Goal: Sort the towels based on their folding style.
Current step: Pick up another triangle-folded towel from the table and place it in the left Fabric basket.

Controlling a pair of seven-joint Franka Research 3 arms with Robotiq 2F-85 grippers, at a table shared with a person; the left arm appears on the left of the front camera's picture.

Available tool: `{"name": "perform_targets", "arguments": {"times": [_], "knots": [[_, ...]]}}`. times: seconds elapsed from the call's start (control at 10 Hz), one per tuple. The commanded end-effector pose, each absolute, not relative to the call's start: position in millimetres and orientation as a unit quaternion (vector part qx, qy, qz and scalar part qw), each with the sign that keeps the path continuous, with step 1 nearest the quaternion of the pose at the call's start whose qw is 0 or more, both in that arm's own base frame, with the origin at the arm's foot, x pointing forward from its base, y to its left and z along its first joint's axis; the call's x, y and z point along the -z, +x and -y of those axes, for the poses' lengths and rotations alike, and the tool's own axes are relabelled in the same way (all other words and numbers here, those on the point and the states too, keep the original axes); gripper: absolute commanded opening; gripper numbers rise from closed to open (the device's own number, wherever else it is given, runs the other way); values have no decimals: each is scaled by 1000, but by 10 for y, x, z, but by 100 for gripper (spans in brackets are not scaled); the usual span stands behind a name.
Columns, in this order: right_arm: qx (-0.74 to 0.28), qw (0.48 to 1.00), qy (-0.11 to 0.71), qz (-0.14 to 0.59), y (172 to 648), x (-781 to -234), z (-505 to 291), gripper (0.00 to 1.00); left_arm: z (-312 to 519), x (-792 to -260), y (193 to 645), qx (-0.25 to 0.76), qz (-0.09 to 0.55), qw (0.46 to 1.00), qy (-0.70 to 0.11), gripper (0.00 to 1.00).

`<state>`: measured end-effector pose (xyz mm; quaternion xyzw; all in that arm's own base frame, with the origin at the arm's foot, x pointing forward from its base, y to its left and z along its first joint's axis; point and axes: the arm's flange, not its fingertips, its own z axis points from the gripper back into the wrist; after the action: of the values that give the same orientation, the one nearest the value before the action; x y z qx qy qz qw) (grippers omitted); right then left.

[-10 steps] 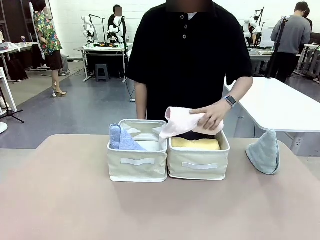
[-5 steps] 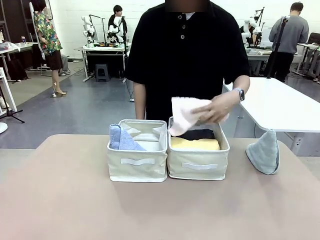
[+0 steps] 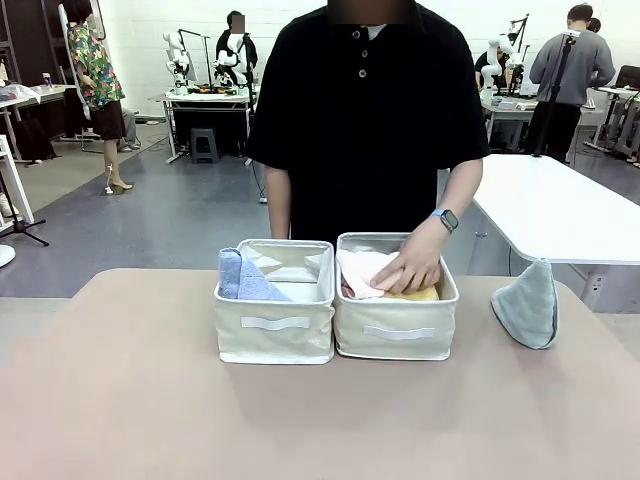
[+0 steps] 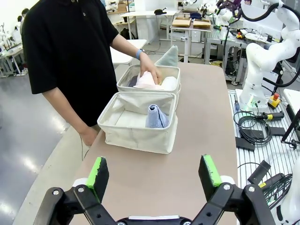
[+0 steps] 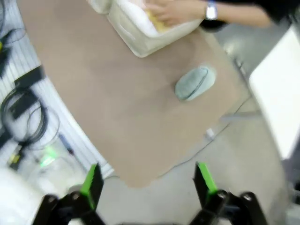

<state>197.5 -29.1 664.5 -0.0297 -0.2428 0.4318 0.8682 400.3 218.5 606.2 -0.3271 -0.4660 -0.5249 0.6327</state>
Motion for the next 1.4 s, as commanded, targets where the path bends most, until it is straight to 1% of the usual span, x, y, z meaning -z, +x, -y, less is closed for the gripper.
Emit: {"name": "perform_targets", "arguments": {"times": [0.0, 0.1, 0.2, 0.4, 0.5, 0.6, 0.7, 0.8, 1.2, 1.3], "knots": [[-276, 935, -31, 219, 2579, -6656, -61, 100, -2172, -6053, 3977, 530, 463, 637, -317, 100], [-203, 961, -44, 185, 2929, -6534, -146, 100, -2172, -6053, 3977, 530, 463, 637, -317, 100], [-153, 972, -48, 174, 3280, -6371, -225, 100, -2172, -6053, 3977, 530, 463, 637, -317, 100], [-121, 980, -66, 144, 3733, -5986, -343, 100, -2172, -6053, 3977, 530, 463, 637, -317, 100], [-127, 982, -44, 137, 3889, -5833, -357, 100, -2172, -6053, 3977, 530, 463, 637, -317, 100], [-140, 980, 2, 143, 3967, -5751, -358, 100, -2172, -6053, 3977, 530, 463, 637, -317, 100], [-161, 975, 11, 156, 3906, -5764, -341, 100, -2172, -6053, 3977, 530, 463, 637, -317, 100], [-127, 982, -38, 133, 3957, -5655, -362, 100, -2172, -6053, 3977, 530, 463, 637, -317, 100], [-127, 982, -38, 133, 3957, -5655, -362, 100, -2172, -6053, 3977, 530, 463, 637, -317, 100], [-133, 981, -25, 136, 3977, -5659, -370, 100, -2172, -6053, 3977, 530, 463, 637, -317, 100]]}}
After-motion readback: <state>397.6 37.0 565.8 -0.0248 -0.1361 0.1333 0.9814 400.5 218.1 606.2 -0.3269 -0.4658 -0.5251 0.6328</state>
